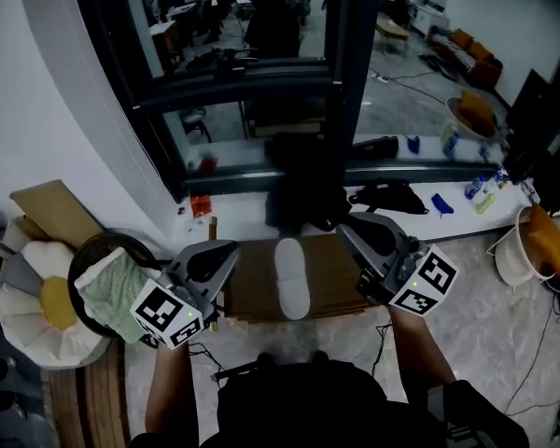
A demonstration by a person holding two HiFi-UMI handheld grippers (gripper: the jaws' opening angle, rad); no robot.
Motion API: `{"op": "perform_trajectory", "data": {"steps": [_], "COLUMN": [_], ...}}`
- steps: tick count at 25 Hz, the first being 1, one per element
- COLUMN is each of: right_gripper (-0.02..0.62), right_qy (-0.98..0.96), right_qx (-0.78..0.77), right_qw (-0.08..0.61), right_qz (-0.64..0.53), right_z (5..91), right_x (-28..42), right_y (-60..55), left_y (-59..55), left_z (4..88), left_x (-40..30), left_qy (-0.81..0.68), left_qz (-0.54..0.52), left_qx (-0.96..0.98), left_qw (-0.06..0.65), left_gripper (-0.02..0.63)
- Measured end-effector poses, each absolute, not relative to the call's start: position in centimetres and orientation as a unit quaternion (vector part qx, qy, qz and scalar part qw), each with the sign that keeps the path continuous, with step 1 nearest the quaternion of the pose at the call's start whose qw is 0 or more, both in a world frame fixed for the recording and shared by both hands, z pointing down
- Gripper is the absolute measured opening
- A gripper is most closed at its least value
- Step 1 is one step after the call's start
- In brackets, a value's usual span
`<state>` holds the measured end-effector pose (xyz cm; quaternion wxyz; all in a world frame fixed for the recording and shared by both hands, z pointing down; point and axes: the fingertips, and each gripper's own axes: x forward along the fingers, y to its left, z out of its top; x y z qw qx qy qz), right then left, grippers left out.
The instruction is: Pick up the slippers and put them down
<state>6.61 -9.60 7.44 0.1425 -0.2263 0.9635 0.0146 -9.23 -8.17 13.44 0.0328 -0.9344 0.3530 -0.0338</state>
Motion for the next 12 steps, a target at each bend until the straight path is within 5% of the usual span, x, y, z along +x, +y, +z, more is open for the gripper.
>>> {"op": "perform_trajectory", "data": {"steps": [12], "right_gripper": [0.031], "right_qy": [0.969], "right_qx": [-0.22], "right_qw": [0.111], "right_qz": [0.009], "right_z": [9.3], "right_x": [5.4], "right_y": [-9.2], "left_y": [-8.0], "left_z": [13.5], "left_x": [-7.3], "left_qy": [0.322], "left_qz": [-0.029], "left_qx": [-0.946], "left_qw": [0.035], "left_gripper": [0.012]}}
